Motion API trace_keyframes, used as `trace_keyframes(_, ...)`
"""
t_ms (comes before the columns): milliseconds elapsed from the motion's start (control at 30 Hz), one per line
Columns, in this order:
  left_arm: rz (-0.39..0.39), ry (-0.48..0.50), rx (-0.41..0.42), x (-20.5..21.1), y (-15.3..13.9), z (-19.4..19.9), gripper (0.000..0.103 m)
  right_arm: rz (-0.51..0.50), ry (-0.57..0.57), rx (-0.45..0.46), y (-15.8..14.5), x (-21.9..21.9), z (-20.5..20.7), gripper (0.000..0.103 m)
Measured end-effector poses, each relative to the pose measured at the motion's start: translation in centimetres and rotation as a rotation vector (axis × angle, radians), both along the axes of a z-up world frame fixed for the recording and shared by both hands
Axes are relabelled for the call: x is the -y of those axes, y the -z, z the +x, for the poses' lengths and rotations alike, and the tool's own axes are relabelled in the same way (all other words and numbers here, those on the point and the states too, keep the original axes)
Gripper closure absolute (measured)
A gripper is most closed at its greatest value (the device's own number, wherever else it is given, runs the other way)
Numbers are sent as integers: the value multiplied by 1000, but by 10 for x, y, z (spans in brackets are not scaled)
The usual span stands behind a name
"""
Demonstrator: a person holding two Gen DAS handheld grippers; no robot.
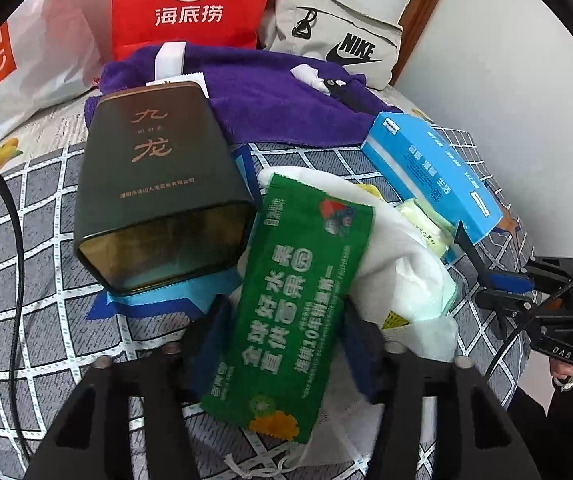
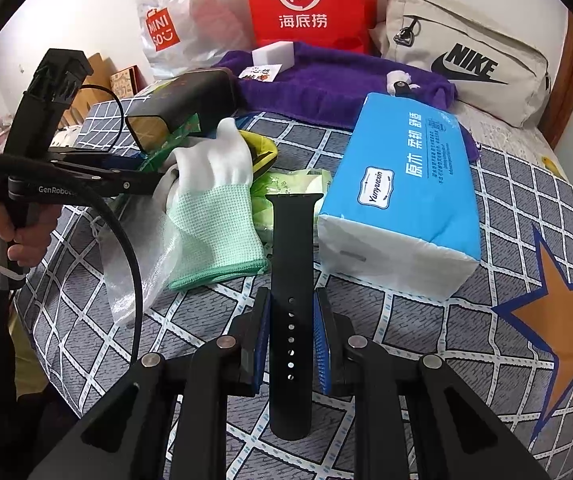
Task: Organize soft objects
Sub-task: 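Lift the black strap and green packet and carry both toward the purple towel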
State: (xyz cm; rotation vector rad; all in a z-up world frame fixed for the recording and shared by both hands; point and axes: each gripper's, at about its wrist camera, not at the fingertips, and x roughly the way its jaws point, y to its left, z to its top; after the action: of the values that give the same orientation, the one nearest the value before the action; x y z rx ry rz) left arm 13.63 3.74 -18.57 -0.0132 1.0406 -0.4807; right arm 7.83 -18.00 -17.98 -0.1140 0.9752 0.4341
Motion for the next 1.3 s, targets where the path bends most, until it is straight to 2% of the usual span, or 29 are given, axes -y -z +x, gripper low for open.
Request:
trace_keyframes(267,7,-38,49,-11,-25,-15,58,8,6,25,-12,4,-1,82)
trace_keyframes(333,-1,-54,51,-16,-31,-16,66,19,6,29,-15,5,-1,82)
trace_keyframes(400,-16,-55,52,-19,-36,-17,67,32,8,31,-17,6,-1,82)
trace_keyframes(600,10,-53,19,-18,-26,-15,66,36,3,10,-14,6,0,82)
trace_keyframes(700,-3,-41,-5,-19,-18,-16,57,34,-1,8,-13,5,-1,82)
trace_keyframes(767,-5,-27,-9,-17,-16,-18,44,31,-1,8,-13,6,-2,82)
trace_keyframes(833,-2,-8,6,-14,-16,-22,36,31,-2,10,-13,6,-2,82)
trace_keyframes(1000,52,23,-5,0,-6,-23,35,29,-7,5,-11,5,-2,82)
trace_keyframes(1033,74,25,-8,3,-3,-22,35,29,-9,3,-10,4,-2,82)
trace_keyframes(1167,123,29,11,8,4,-21,58,26,-13,0,-9,4,-2,82)
trace_keyframes(1300,96,14,19,0,-5,-23,61,31,-11,9,-12,5,-2,82)
